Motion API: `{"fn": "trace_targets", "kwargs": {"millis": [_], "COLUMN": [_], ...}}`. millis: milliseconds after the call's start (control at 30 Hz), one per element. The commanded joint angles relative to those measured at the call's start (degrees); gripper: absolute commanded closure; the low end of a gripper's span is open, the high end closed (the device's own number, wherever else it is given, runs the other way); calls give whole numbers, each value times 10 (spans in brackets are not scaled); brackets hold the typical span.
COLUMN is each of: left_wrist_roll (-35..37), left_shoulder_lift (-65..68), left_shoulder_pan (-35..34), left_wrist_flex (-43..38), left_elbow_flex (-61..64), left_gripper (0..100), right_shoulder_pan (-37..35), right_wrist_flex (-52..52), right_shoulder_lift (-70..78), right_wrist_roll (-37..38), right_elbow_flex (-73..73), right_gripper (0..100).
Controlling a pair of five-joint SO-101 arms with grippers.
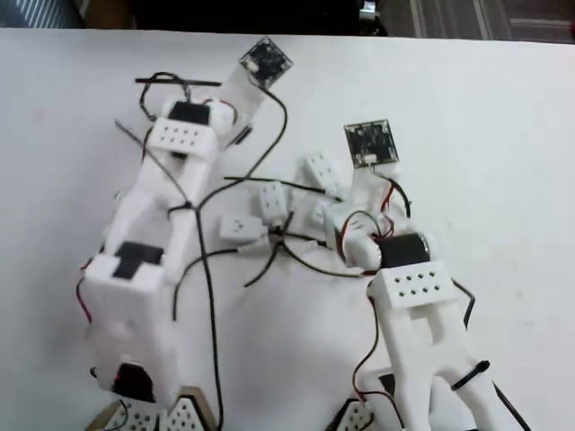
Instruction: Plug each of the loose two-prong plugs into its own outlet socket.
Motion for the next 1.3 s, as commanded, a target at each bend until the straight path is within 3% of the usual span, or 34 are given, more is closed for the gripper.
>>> {"fn": "trace_targets", "kwargs": {"millis": [0,267,667,867,1100,1267], "left_wrist_roll": [0,0,2,69,68,71], "left_shoulder_lift": [73,187,253,256,253,244], "left_shoulder_pan": [0,5,0,-1,-5,-9], "left_wrist_flex": [-13,56,239,330,364,468], "left_elbow_flex": [-111,-268,-445,-536,-559,-633], "left_gripper": [978,972,806,713,706,725], "right_shoulder_pan": [1,1,0,0,0,0], "right_wrist_flex": [-15,-22,-22,-22,-20,-20], "right_shoulder_lift": [-16,-16,-15,-15,-15,-15], "right_wrist_roll": [-1,-1,-1,-1,0,3], "right_elbow_flex": [2,4,4,4,4,4], "right_gripper": [864,864,863,862,861,861]}}
